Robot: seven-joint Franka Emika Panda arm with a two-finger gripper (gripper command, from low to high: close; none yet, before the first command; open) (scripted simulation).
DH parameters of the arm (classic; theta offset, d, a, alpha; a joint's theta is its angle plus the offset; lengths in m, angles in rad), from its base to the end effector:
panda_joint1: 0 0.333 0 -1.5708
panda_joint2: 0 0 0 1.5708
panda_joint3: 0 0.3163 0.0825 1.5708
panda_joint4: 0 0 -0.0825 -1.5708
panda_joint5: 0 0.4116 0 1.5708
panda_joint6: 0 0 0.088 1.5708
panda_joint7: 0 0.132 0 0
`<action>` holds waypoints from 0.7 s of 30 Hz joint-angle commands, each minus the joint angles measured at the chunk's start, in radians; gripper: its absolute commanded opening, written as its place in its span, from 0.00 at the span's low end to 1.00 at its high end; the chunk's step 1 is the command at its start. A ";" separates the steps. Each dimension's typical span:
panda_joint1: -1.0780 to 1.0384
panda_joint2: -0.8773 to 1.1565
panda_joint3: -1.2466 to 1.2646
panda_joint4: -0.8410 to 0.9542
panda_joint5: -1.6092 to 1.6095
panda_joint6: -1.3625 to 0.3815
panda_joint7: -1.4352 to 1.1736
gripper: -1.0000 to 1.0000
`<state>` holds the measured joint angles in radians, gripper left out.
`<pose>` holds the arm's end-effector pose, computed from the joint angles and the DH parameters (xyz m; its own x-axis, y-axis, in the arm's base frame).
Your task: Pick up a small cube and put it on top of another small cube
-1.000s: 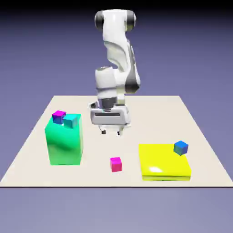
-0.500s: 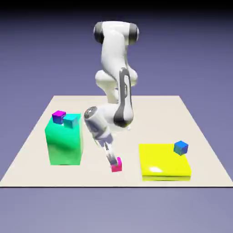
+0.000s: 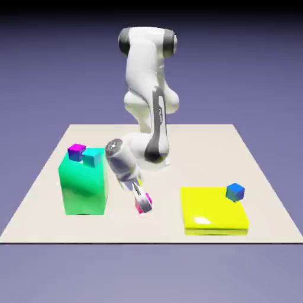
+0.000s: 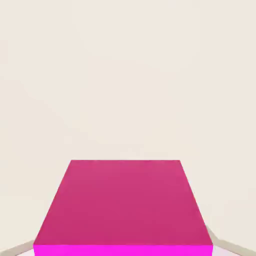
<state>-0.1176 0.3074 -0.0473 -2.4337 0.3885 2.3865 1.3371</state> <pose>0.4445 -0.0661 0.1091 -0.2886 -0.9330 -0.2152 -0.9226 0.2109 0.3230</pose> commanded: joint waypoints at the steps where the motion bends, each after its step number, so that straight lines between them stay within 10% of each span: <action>1: -0.027 0.014 0.020 0.013 -0.046 -0.014 -0.021 0.00; 21: -0.124 -0.151 -0.194 0.381 -0.691 -0.475 -0.524 0.00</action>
<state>-0.2417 0.1565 -0.2412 -2.0531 -0.2992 1.9118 0.8121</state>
